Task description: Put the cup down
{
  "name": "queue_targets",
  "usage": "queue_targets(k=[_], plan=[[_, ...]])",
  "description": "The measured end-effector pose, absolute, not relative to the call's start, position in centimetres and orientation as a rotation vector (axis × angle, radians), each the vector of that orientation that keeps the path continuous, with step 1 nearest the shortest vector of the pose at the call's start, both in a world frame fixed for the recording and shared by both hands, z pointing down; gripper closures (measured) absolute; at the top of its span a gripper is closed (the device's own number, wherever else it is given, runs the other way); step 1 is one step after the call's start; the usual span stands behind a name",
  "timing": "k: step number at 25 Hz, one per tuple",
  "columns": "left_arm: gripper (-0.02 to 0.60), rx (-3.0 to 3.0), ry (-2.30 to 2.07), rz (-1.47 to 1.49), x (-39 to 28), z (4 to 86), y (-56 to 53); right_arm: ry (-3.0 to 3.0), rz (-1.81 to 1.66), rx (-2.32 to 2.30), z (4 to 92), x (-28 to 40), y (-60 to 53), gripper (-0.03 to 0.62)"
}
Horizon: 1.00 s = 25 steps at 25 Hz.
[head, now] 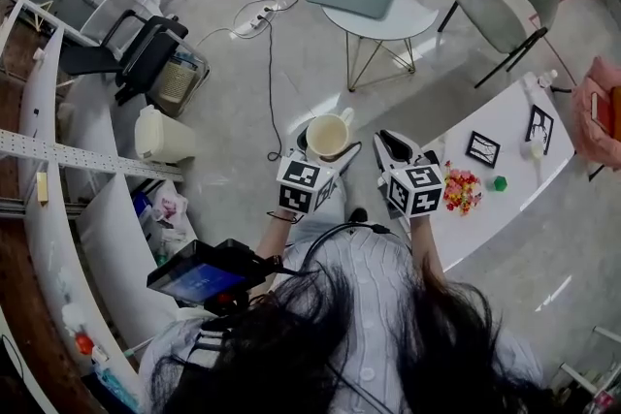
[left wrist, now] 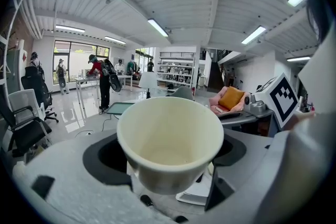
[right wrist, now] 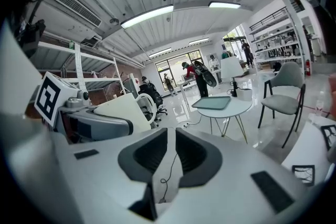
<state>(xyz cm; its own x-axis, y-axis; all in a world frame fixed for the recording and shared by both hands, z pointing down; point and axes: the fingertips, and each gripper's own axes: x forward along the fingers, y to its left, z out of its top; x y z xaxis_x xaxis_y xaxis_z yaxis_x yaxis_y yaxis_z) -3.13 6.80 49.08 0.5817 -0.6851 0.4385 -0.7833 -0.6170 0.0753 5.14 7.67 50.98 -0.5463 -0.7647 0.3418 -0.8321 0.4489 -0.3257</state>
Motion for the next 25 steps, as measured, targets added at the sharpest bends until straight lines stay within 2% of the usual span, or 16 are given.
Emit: queue_targets(k=[25], plan=[[0.127,2.544,-1.025,0.607,-7.0,51.7,-14.4,-2.405,0.805,1.469,53.1,1.8,-12.6,0.528]])
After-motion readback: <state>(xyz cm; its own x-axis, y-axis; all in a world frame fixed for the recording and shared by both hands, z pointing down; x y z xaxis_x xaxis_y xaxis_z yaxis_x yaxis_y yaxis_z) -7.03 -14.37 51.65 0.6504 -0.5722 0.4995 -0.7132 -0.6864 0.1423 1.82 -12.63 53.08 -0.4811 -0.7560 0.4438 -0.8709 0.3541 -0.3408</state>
